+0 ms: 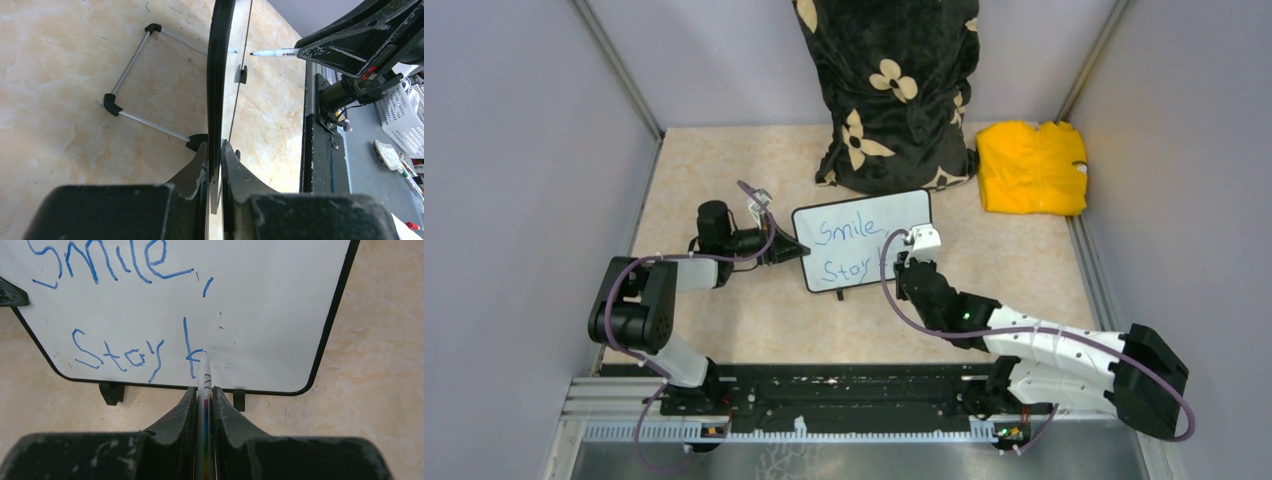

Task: Write a sentence on the whiteboard

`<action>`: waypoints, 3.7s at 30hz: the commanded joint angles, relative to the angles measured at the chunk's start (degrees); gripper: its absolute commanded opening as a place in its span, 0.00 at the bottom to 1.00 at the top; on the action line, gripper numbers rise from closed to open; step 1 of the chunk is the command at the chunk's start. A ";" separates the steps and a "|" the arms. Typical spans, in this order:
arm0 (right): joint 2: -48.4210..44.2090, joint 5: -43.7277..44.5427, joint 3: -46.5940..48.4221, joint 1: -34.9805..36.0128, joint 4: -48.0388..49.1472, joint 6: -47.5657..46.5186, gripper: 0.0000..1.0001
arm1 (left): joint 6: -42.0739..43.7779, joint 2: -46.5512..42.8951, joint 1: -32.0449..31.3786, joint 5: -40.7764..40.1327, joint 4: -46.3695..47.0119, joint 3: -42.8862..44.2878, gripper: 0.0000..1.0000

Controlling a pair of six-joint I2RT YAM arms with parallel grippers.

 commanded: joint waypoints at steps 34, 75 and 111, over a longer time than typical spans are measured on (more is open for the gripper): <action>1.01 -1.49 -2.13 -2.17 0.51 4.15 0.00 | 3.03 0.59 -0.80 -2.94 -2.63 0.23 0.00; -0.18 -0.75 0.34 -4.67 3.35 1.41 0.00 | 3.39 0.51 -0.98 -3.03 -3.16 0.34 0.00; -0.47 -0.47 1.03 -4.67 1.81 0.93 0.00 | 3.65 0.69 -1.00 -3.03 -3.51 0.45 0.00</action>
